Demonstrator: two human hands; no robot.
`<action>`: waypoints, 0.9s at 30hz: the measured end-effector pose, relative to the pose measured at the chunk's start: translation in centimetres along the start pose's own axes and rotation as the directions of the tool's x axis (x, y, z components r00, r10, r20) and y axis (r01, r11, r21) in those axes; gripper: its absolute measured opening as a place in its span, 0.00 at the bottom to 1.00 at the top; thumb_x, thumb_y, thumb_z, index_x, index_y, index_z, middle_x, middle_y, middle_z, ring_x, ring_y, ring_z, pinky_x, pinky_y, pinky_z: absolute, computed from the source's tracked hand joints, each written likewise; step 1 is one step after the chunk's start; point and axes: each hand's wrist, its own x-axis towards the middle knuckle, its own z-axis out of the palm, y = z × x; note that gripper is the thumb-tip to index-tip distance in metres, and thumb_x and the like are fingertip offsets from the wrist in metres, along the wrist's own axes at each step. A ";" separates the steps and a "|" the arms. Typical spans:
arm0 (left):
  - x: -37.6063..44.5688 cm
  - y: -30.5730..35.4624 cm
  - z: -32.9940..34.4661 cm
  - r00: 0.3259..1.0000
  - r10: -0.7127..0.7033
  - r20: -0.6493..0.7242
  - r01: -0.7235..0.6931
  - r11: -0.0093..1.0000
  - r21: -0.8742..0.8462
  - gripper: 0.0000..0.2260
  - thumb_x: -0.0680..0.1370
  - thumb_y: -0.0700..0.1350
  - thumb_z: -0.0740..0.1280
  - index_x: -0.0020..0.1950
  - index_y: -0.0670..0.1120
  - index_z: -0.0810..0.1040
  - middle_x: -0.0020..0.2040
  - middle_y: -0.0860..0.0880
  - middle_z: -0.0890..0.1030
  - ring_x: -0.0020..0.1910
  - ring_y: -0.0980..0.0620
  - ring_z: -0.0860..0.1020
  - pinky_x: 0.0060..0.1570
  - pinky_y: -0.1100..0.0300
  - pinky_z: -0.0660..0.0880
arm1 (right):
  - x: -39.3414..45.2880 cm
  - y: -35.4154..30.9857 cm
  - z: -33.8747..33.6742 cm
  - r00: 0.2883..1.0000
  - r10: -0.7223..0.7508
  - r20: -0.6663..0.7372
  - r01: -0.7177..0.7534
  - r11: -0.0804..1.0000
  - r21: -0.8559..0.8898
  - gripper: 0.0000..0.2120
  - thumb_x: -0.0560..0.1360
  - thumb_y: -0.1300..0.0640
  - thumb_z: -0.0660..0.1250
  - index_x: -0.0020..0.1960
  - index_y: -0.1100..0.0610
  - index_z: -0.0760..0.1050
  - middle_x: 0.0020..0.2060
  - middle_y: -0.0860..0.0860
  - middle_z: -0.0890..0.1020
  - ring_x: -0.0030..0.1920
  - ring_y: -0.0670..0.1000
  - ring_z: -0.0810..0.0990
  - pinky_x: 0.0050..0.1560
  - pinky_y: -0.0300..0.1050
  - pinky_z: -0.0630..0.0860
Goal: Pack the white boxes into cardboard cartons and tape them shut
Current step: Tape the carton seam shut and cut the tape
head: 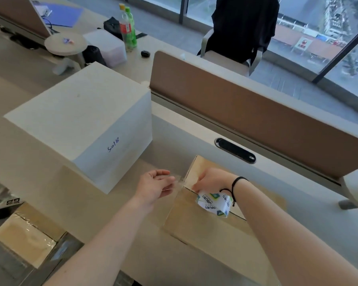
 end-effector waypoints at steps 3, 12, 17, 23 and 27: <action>0.3 -0.6 -0.2 0.999 -0.053 -0.001 0.052 0.997 -0.058 0.13 0.75 0.32 0.73 0.57 0.38 0.77 0.37 0.47 0.85 0.33 0.51 0.83 0.37 0.56 0.84 | 0.3 -0.6 -0.2 1.000 0.012 0.027 -0.010 0.997 -0.080 0.10 0.76 0.49 0.68 0.46 0.56 0.80 0.40 0.53 0.79 0.40 0.53 0.77 0.39 0.42 0.72; 1.9 -1.3 -0.3 0.991 -0.131 -0.030 0.127 0.985 -0.115 0.12 0.75 0.31 0.73 0.54 0.41 0.77 0.41 0.44 0.85 0.35 0.49 0.84 0.37 0.55 0.83 | 2.0 -2.8 -0.5 0.995 0.049 0.090 -0.013 0.932 -0.362 0.11 0.81 0.51 0.63 0.44 0.57 0.74 0.32 0.50 0.72 0.30 0.49 0.69 0.29 0.39 0.66; 2.5 -1.6 0.1 0.986 -0.164 -0.016 0.160 0.978 -0.131 0.12 0.74 0.30 0.73 0.54 0.41 0.77 0.40 0.42 0.85 0.35 0.48 0.85 0.37 0.55 0.83 | 2.6 -2.6 -1.1 0.988 0.069 0.137 -0.013 0.929 -0.370 0.13 0.81 0.58 0.64 0.38 0.54 0.72 0.33 0.50 0.72 0.30 0.47 0.68 0.29 0.36 0.64; 2.8 -2.0 -0.1 0.981 -0.195 0.006 0.193 0.964 -0.183 0.12 0.74 0.30 0.73 0.53 0.41 0.77 0.40 0.41 0.85 0.35 0.47 0.84 0.39 0.54 0.85 | 2.7 -2.5 -1.2 0.987 0.065 0.150 0.002 0.912 -0.410 0.14 0.81 0.53 0.64 0.38 0.57 0.71 0.32 0.50 0.72 0.29 0.48 0.67 0.28 0.37 0.65; 3.0 -2.3 -0.1 0.978 -0.209 0.011 0.207 0.961 -0.183 0.11 0.74 0.30 0.73 0.53 0.41 0.77 0.40 0.41 0.85 0.36 0.47 0.85 0.37 0.55 0.84 | 2.5 -2.5 -1.1 0.987 0.082 0.139 -0.019 0.915 -0.404 0.15 0.81 0.53 0.61 0.37 0.56 0.69 0.31 0.50 0.70 0.28 0.49 0.66 0.27 0.38 0.63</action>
